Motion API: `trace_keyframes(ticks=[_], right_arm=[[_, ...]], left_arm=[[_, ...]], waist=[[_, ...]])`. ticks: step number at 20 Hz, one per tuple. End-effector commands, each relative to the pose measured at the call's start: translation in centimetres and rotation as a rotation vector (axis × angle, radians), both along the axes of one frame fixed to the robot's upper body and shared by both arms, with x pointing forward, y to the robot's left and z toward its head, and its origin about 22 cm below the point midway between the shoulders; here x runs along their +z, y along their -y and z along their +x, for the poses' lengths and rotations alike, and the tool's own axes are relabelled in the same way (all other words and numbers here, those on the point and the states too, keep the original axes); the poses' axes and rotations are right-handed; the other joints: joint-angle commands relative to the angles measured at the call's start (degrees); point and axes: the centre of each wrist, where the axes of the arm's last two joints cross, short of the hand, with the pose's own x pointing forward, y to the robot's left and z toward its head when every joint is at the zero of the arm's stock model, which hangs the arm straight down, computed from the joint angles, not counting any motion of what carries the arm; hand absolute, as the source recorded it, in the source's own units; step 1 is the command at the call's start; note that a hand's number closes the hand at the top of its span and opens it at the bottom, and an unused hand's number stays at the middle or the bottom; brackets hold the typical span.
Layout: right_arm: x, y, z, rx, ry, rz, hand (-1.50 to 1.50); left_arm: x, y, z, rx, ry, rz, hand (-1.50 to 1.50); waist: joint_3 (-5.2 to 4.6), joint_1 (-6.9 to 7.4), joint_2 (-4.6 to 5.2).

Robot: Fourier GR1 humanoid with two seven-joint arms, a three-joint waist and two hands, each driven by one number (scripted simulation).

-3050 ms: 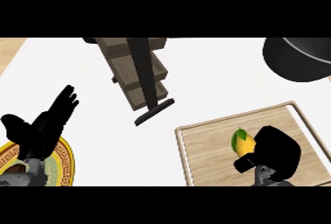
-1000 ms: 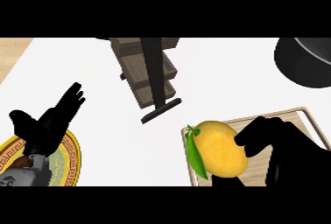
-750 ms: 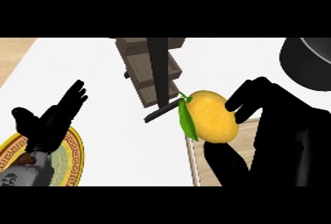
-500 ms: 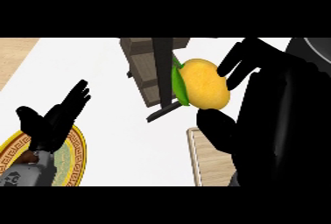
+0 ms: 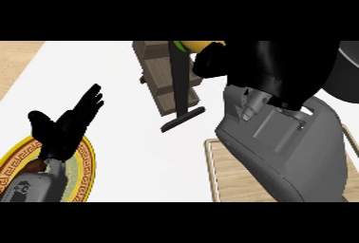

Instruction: Pick the lemon from the tray and place it in the tiered basket

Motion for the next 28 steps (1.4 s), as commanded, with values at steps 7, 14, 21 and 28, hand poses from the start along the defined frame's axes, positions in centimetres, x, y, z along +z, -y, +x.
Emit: trace_keyframes(ticks=[7,14,21,28], right_arm=[[3.3,-5.1,4.7,-0.216,-0.124,0.081,1.5],[4.0,-6.7,6.1,-0.216,0.057,0.134,1.5],[3.4,-7.8,8.5,-0.223,0.004,0.11,-1.5],[5.3,-7.6,9.0,-0.182,0.101,0.25,-1.5]], left_arm=[[-0.7,0.3,0.2,0.009,0.018,-0.002,0.0],[0.1,-1.0,-0.3,0.035,0.013,-0.003,0.0],[-0.3,0.0,0.0,0.019,0.013,-0.011,0.0],[0.0,-0.8,0.1,0.037,0.024,0.007,0.0]], waist=[[0.07,-0.73,0.3],[0.25,-1.24,0.24],[0.2,-1.36,0.45],[0.24,-1.75,0.66]])
